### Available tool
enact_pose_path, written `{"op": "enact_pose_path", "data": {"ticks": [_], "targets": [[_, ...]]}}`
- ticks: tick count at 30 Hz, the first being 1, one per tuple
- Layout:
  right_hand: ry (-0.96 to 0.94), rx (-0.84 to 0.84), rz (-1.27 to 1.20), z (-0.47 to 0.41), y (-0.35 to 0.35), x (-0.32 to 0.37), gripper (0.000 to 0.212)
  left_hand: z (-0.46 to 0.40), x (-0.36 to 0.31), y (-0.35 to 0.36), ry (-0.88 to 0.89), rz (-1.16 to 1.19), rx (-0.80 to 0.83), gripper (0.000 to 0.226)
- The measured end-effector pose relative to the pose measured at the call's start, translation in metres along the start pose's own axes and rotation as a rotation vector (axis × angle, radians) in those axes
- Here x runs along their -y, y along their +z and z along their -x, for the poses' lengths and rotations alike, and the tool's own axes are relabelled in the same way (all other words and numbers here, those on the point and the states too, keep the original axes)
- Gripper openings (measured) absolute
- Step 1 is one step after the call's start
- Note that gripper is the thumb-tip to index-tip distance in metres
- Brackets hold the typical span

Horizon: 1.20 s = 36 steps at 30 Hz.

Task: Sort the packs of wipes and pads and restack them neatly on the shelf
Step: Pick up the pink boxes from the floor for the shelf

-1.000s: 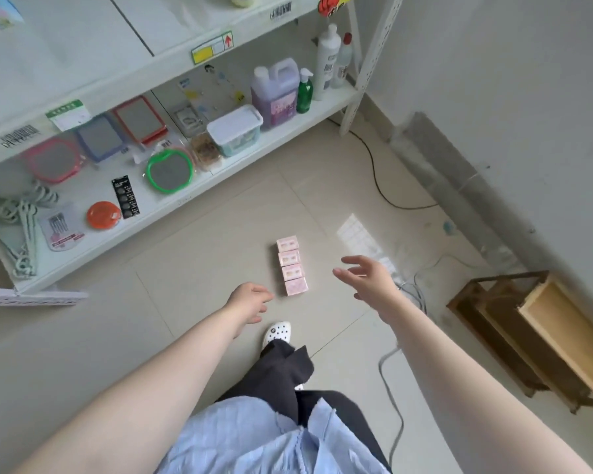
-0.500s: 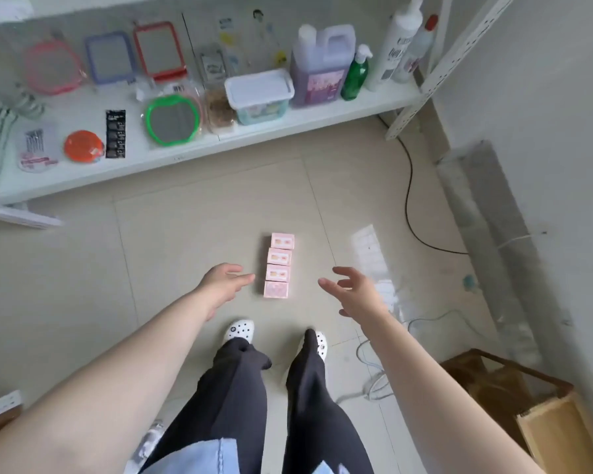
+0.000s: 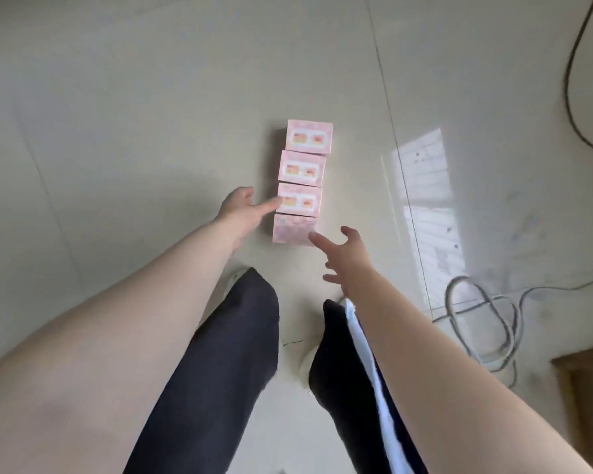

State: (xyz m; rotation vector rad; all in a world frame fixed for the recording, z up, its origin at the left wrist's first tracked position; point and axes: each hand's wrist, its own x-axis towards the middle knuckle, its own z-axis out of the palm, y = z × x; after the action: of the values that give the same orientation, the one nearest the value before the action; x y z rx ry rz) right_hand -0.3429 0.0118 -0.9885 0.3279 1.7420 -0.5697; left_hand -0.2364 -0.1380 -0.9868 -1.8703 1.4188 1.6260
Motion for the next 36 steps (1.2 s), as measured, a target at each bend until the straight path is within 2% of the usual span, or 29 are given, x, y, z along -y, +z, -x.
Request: {"op": "enact_pose_path", "data": {"ticks": [4, 13, 18, 21, 25, 27, 36], "targets": [[0.040, 0.031, -0.192, -0.061, 0.026, -0.011, 0.081, -0.054, 0.015, 0.030, 0.027, -0.023, 0.022, 0.082], [-0.009, 0.001, -0.353, -0.105, 0.034, -0.022, 0.049, -0.090, 0.040, 0.066, 0.058, 0.161, -0.079, 0.025], [-0.052, -0.021, -0.309, -0.085, 0.020, -0.034, 0.038, -0.053, 0.046, 0.071, 0.014, 0.242, -0.164, 0.018], [-0.084, -0.032, -0.292, -0.045, 0.005, -0.035, 0.038, -0.007, 0.035, 0.074, 0.031, 0.315, -0.161, 0.022], [-0.160, -0.049, -0.305, 0.033, -0.024, -0.016, 0.029, 0.057, 0.005, 0.055, 0.047, 0.366, -0.160, 0.055], [-0.201, -0.038, -0.312, 0.082, -0.038, 0.003, 0.025, 0.095, -0.019, 0.037, 0.084, 0.389, -0.132, 0.063], [-0.433, 0.039, -0.347, 0.326, -0.065, 0.138, 0.020, 0.283, -0.169, -0.101, 0.269, 0.551, -0.104, 0.060]]}}
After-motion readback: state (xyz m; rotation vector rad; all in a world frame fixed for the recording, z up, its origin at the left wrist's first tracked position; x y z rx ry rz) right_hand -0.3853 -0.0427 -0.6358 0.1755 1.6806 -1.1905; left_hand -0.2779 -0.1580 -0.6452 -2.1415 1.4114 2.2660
